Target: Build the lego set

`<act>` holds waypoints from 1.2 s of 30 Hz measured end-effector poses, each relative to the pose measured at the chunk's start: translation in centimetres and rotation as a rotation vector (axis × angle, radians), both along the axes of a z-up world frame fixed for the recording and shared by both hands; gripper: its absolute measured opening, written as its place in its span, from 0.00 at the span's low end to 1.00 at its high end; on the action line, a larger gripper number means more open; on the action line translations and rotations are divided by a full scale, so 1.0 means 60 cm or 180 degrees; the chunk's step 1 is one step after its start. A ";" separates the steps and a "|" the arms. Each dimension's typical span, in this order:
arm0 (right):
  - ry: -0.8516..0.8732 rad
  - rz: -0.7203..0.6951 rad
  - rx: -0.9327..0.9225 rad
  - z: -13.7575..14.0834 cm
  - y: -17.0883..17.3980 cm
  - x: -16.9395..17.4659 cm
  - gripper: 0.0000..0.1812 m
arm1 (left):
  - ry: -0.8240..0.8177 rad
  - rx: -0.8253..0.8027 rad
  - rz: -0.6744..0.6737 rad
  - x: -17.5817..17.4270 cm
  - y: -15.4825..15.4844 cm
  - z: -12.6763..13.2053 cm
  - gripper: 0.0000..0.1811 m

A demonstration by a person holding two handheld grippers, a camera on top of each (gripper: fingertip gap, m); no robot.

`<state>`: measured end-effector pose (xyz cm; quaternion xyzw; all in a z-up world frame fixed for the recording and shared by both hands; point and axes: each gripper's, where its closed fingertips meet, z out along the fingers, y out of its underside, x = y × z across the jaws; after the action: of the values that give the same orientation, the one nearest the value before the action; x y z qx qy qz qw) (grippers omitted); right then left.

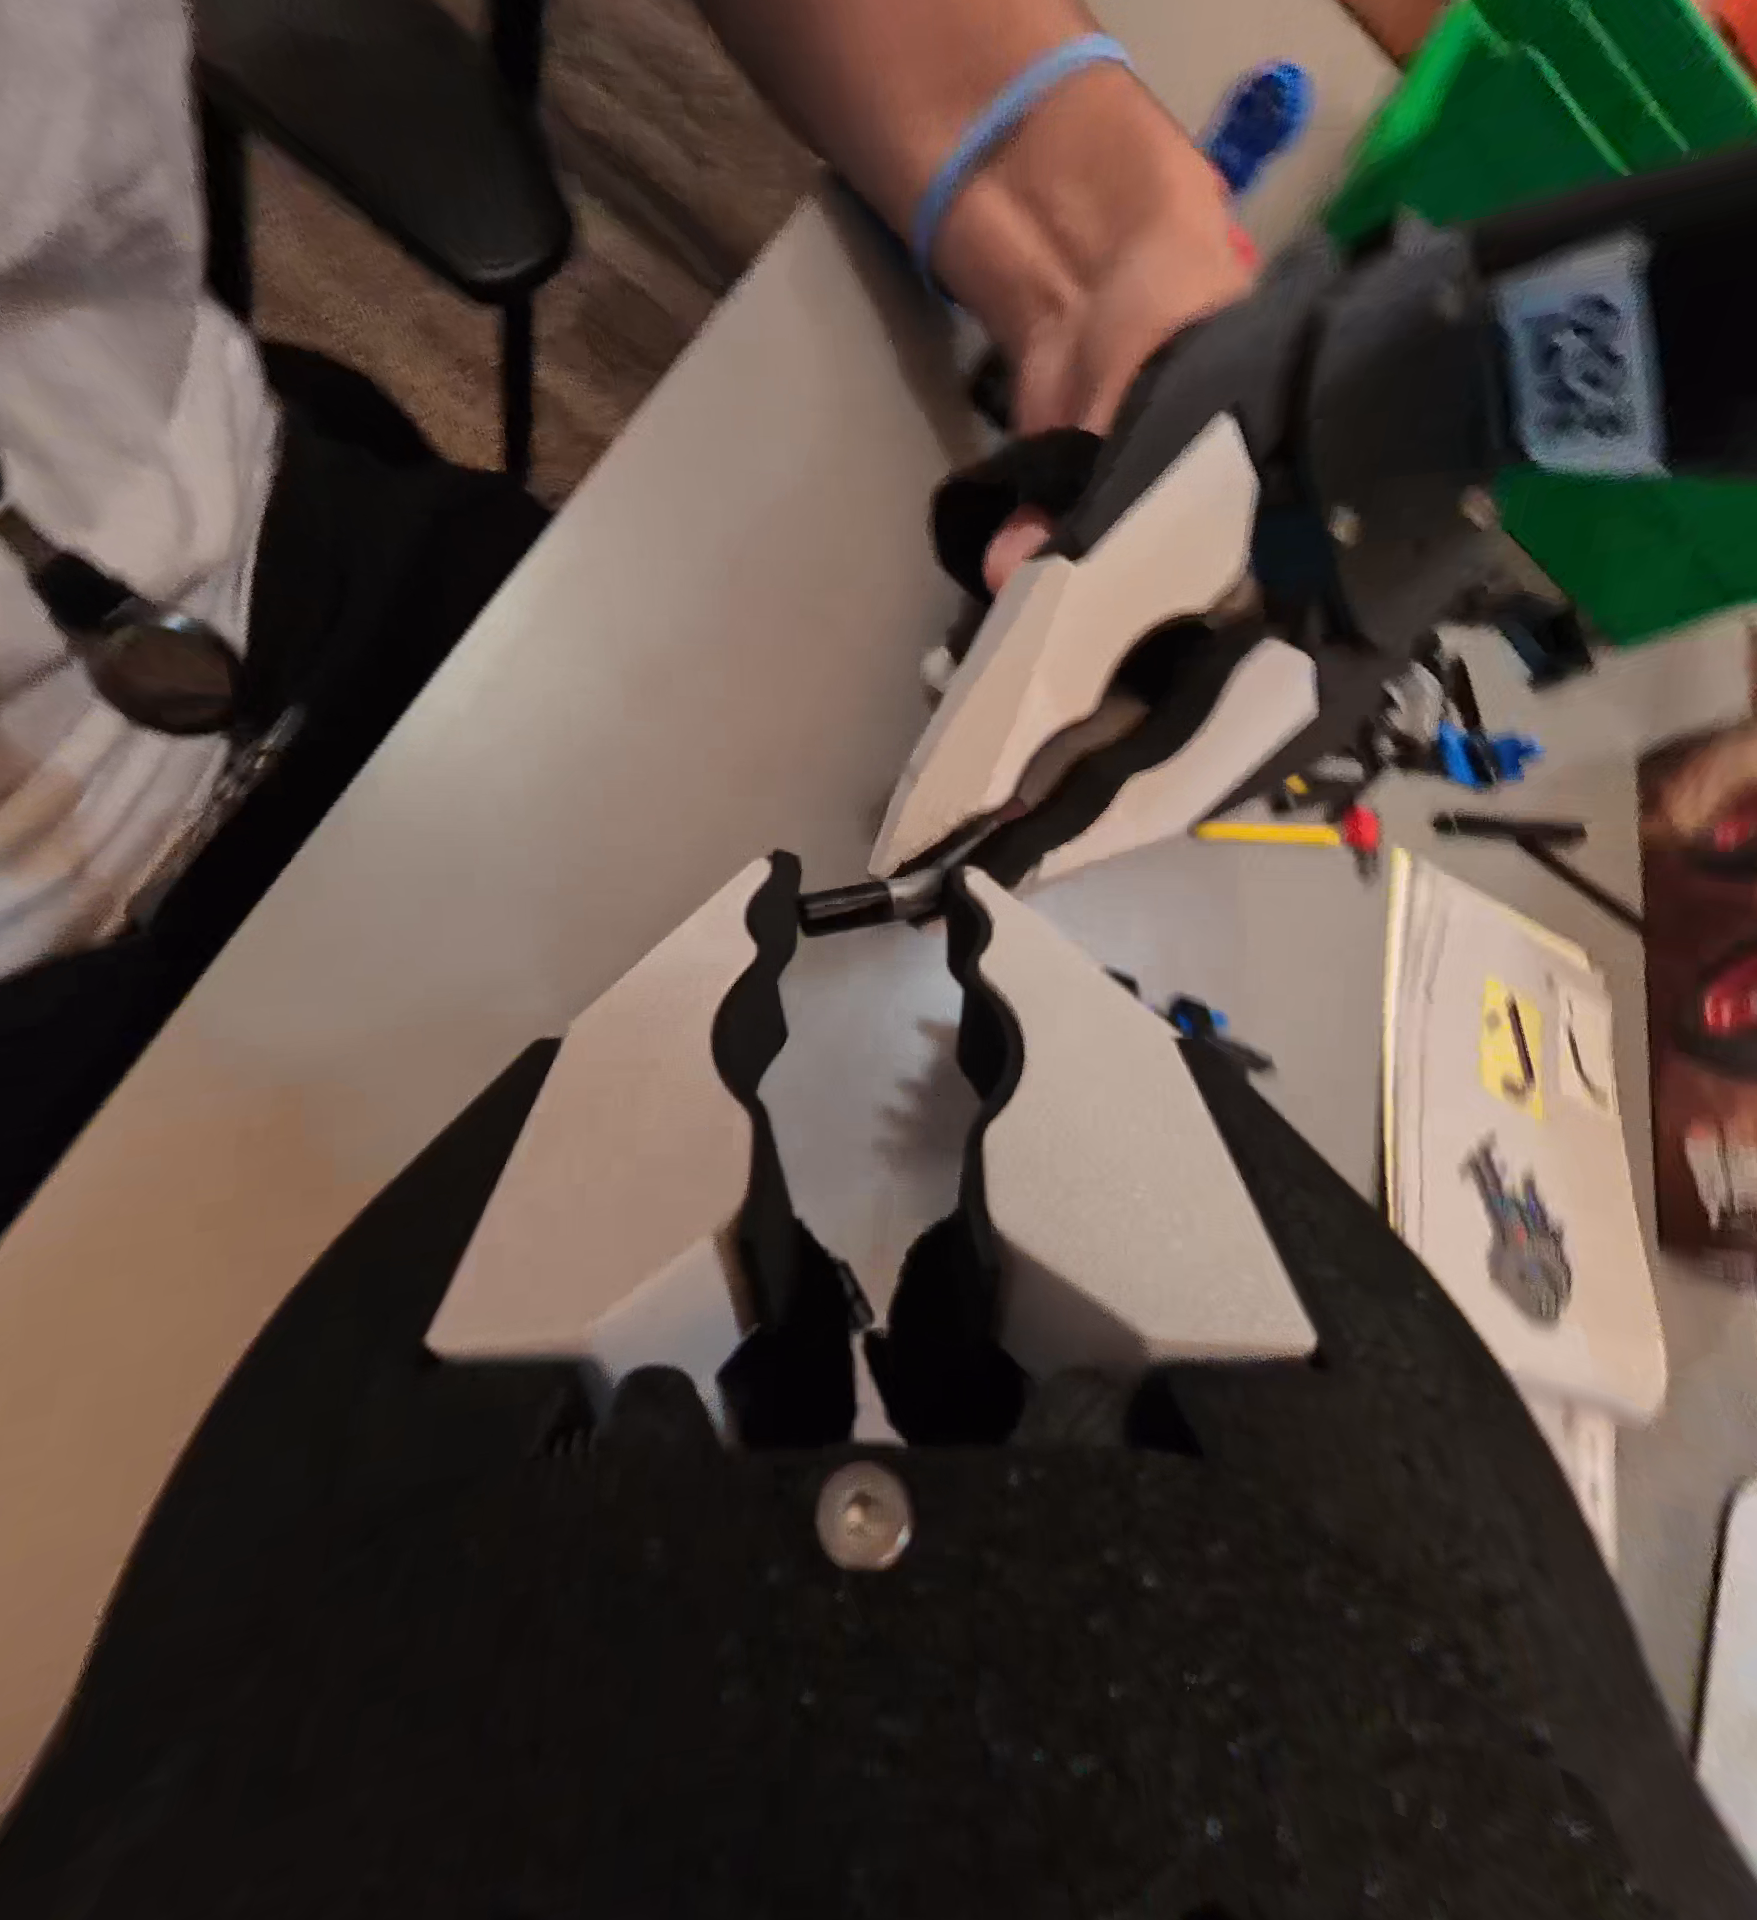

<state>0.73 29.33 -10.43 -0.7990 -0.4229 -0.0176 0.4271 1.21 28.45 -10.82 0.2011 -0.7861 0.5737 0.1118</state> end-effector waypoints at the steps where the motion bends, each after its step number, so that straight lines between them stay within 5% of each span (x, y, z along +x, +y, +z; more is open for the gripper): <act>1: 0.0141 -0.0239 0.0063 0.017 -0.002 0.011 0.17 | 0.0072 -0.0089 0.0120 0.011 0.004 0.008 0.04; 4: 0.0633 -0.1129 0.0362 0.056 -0.005 0.042 0.16 | 0.0265 -0.0321 0.0529 0.048 0.021 0.021 0.03; 8: 0.0075 -0.1907 0.1097 0.066 -0.007 0.060 0.15 | 0.0585 -0.0611 0.0600 0.051 0.021 0.036 0.03; 12: -0.0363 -0.2056 0.1203 0.062 -0.003 0.046 0.12 | 0.0556 -0.0622 0.0560 0.041 0.013 0.043 0.03; 21: -0.0350 -0.2147 0.0968 0.042 -0.009 0.050 0.04 | 0.0198 -0.0229 0.0630 0.033 0.007 0.037 0.04; 30: 0.0946 -0.2481 0.0437 -0.030 0.036 0.048 0.04 | -0.1020 0.1343 0.1702 0.026 0.079 -0.027 0.10; 36: 0.1229 -0.2520 -0.0331 -0.103 0.092 0.020 0.04 | -0.0985 0.1878 0.2212 -0.004 0.127 -0.070 0.12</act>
<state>1.90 34.87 -16.61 -0.9085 0.0029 -0.0089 0.4178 0.97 36.04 -15.04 0.3873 -0.8090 0.3528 -0.2667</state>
